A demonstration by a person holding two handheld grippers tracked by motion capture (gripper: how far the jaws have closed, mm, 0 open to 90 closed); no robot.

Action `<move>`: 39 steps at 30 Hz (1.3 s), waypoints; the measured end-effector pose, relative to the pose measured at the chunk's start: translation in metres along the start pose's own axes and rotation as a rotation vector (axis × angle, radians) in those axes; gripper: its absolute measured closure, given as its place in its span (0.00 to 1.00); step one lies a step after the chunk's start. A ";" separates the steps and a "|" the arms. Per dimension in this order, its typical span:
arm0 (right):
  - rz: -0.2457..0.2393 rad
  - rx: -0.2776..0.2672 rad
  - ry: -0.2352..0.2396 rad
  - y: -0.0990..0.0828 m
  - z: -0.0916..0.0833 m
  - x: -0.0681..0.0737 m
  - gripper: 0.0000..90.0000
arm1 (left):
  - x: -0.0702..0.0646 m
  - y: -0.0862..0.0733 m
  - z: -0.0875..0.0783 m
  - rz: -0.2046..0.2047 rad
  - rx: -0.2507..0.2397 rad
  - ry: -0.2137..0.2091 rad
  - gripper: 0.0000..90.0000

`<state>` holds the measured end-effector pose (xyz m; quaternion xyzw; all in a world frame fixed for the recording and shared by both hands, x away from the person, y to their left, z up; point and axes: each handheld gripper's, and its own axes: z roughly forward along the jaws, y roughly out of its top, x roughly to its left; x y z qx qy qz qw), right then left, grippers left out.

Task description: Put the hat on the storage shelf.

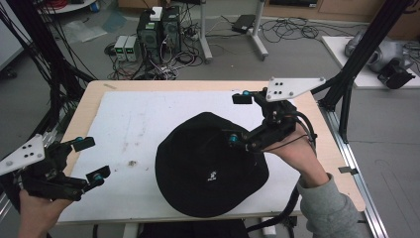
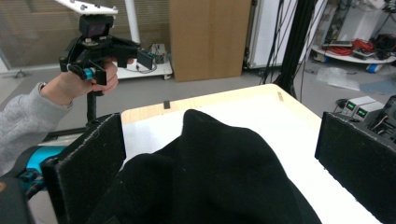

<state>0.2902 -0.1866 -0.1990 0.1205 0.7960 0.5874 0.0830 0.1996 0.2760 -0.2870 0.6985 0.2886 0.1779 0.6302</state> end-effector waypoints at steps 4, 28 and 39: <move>0.019 -0.025 -0.037 -0.004 -0.013 -0.005 0.01 | 0.001 0.001 0.003 -0.001 0.000 -0.008 0.02; 0.139 -0.127 -0.284 -0.063 -0.100 -0.031 0.01 | 0.008 0.000 0.013 0.004 0.007 -0.005 0.02; 0.174 -0.141 -0.342 -0.097 -0.125 -0.031 0.01 | 0.007 0.000 0.011 0.007 -0.003 0.006 0.02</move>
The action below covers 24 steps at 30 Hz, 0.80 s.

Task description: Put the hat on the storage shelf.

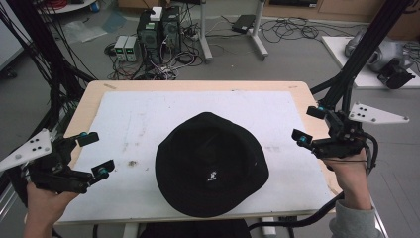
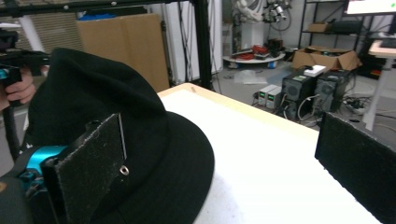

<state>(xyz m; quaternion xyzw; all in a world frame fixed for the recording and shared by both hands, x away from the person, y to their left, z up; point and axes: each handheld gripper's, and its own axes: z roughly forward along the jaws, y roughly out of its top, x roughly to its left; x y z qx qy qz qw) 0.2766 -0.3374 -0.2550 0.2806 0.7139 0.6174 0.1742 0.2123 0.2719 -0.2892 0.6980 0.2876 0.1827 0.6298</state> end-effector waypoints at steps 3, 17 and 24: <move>-0.001 0.005 -0.023 -0.008 -0.004 -0.004 0.01 | 0.000 0.000 0.000 0.004 -0.001 0.002 0.02; -0.048 0.036 -0.060 -0.015 -0.009 -0.003 0.01 | -0.003 0.002 -0.004 0.021 -0.007 0.012 0.02; -0.038 0.048 -0.045 -0.016 -0.016 -0.008 0.01 | -0.005 0.005 -0.007 0.032 -0.010 0.020 0.02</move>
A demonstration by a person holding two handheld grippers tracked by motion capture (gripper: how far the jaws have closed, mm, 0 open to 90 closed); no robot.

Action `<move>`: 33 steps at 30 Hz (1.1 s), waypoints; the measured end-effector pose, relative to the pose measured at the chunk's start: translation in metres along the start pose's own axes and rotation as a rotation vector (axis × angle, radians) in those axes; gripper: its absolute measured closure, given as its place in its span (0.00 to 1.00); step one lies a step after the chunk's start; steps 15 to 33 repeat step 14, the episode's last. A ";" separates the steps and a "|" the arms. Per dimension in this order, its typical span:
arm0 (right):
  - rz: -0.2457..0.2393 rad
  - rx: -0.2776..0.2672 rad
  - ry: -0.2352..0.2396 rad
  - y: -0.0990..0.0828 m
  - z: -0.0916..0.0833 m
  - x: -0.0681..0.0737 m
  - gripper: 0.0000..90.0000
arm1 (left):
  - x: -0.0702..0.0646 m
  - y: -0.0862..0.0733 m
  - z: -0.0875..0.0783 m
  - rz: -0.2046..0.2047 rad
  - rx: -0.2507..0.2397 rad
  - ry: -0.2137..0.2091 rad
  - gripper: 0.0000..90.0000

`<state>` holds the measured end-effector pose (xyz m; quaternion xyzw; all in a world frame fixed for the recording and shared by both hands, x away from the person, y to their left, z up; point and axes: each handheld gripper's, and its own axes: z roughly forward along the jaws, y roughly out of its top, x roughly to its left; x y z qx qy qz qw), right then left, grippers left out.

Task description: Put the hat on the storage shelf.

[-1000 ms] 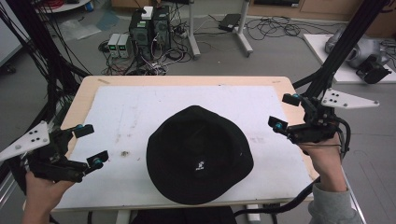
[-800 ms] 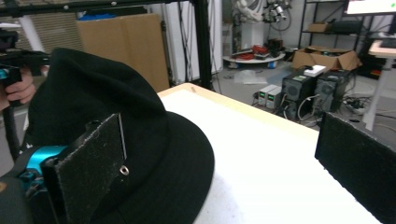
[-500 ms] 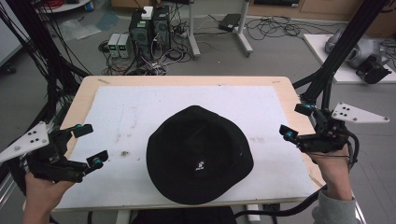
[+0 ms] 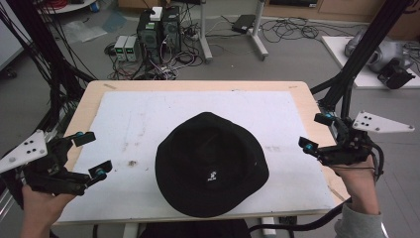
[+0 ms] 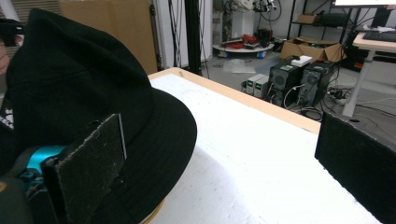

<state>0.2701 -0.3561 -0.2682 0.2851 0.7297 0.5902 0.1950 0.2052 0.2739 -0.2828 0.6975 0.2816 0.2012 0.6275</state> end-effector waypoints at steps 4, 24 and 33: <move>0.006 -0.016 0.000 0.000 -0.007 -0.004 0.01 | 0.000 0.002 -0.004 0.001 -0.010 0.011 0.02; -0.003 -0.022 0.023 0.001 -0.007 -0.002 0.01 | 0.003 0.000 -0.005 0.016 -0.010 0.044 0.02; -0.003 -0.022 0.023 0.001 -0.007 -0.002 0.01 | 0.003 0.000 -0.005 0.016 -0.010 0.044 0.02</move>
